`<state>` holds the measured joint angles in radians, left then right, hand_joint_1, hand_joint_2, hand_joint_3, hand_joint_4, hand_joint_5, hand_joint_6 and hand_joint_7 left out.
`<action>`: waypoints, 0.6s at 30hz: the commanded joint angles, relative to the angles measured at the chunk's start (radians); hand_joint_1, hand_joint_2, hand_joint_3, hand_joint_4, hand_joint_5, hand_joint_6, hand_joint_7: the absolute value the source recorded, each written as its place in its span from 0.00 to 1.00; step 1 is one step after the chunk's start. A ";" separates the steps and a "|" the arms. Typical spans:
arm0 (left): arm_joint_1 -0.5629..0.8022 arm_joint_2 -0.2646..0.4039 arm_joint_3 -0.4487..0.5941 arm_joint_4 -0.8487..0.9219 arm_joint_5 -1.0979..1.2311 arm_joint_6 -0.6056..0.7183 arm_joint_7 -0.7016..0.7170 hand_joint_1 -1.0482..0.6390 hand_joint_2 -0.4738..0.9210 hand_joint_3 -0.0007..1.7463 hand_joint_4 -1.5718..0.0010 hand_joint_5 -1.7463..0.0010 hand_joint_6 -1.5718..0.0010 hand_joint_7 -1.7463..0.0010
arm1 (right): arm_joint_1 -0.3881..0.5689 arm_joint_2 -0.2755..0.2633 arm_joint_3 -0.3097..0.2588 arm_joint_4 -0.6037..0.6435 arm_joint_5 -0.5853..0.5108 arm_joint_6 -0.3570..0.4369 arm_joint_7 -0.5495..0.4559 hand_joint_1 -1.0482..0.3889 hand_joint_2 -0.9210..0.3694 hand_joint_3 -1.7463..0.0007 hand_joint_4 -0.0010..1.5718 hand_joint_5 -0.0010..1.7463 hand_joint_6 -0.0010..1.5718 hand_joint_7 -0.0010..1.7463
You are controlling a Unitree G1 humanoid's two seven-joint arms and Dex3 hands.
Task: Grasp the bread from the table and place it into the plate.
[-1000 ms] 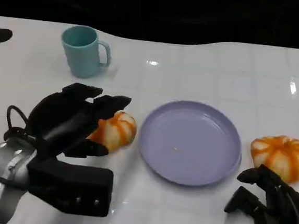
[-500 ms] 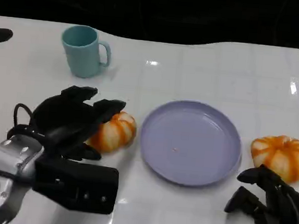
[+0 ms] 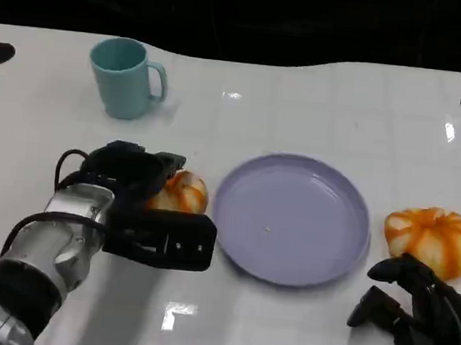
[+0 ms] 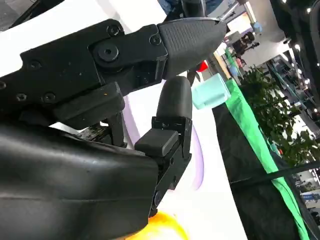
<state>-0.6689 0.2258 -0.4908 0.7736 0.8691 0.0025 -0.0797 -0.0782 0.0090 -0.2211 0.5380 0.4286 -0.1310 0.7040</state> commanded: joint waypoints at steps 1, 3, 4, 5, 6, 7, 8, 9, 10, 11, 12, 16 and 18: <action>-0.061 -0.008 -0.023 0.104 -0.017 -0.011 0.040 0.32 0.93 0.00 0.96 0.93 0.88 1.00 | 0.003 -0.014 -0.006 0.019 0.004 -0.009 0.005 0.37 0.00 0.88 0.43 0.85 0.40 0.66; -0.101 -0.030 -0.035 0.196 -0.024 -0.013 0.054 0.32 0.93 0.01 0.96 0.93 0.88 1.00 | -0.001 -0.013 -0.006 0.026 0.003 -0.018 0.008 0.37 0.00 0.88 0.44 0.85 0.40 0.66; -0.115 -0.038 -0.040 0.229 -0.028 -0.015 0.060 0.32 0.94 0.01 0.95 0.93 0.87 0.99 | -0.003 -0.013 -0.006 0.031 0.002 -0.023 0.008 0.37 0.00 0.88 0.44 0.85 0.40 0.66; -0.127 -0.044 -0.043 0.257 -0.031 -0.021 0.070 0.32 0.95 0.01 0.95 0.93 0.87 0.99 | -0.004 -0.012 -0.006 0.033 0.003 -0.023 0.008 0.37 0.00 0.88 0.44 0.85 0.40 0.66; -0.136 -0.048 -0.047 0.279 -0.035 -0.026 0.078 0.31 0.95 0.01 0.94 0.93 0.87 0.99 | -0.005 -0.012 -0.006 0.034 0.003 -0.024 0.008 0.37 0.00 0.88 0.44 0.85 0.40 0.67; -0.143 -0.051 -0.051 0.295 -0.039 -0.031 0.085 0.31 0.95 0.01 0.94 0.93 0.86 0.99 | -0.005 -0.012 -0.006 0.034 0.004 -0.023 0.008 0.37 0.00 0.88 0.44 0.85 0.40 0.67; -0.148 -0.052 -0.054 0.307 -0.043 -0.035 0.091 0.30 0.95 0.01 0.94 0.93 0.86 0.99 | -0.005 -0.011 -0.006 0.035 0.004 -0.023 0.008 0.37 0.00 0.88 0.44 0.85 0.40 0.67; -0.152 -0.053 -0.058 0.316 -0.047 -0.038 0.095 0.30 0.95 0.01 0.94 0.93 0.86 0.99 | -0.005 -0.011 -0.006 0.035 0.004 -0.024 0.009 0.37 0.00 0.87 0.44 0.85 0.40 0.67; -0.166 -0.060 -0.063 0.345 -0.052 -0.040 0.088 0.30 0.96 0.01 0.94 0.93 0.86 0.99 | -0.004 -0.010 -0.005 0.032 0.003 -0.023 0.004 0.37 0.00 0.88 0.44 0.85 0.40 0.66; -0.177 -0.067 -0.067 0.372 -0.056 -0.042 0.083 0.30 0.97 0.01 0.93 0.93 0.86 0.99 | -0.002 -0.008 -0.004 0.028 0.002 -0.022 0.000 0.37 0.00 0.88 0.44 0.85 0.40 0.66; -0.187 -0.073 -0.070 0.396 -0.061 -0.045 0.082 0.29 0.98 0.01 0.93 0.93 0.86 0.99 | 0.000 -0.006 -0.003 0.024 0.002 -0.022 -0.002 0.37 0.00 0.88 0.44 0.85 0.40 0.66; -0.200 -0.076 -0.074 0.441 -0.078 -0.087 0.089 0.28 1.00 0.02 0.88 0.92 0.83 0.98 | 0.005 -0.008 0.004 0.012 -0.006 -0.021 -0.010 0.36 0.00 0.87 0.44 0.85 0.40 0.66; -0.204 -0.075 -0.076 0.450 -0.087 -0.098 0.086 0.29 1.00 0.02 0.87 0.92 0.82 0.98 | 0.005 -0.008 0.003 0.011 -0.002 -0.020 -0.009 0.36 0.00 0.87 0.43 0.85 0.40 0.66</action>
<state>-0.8600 0.1393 -0.5605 1.1992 0.7921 -0.0875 0.0002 -0.0838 0.0114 -0.2164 0.5559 0.4241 -0.1562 0.7008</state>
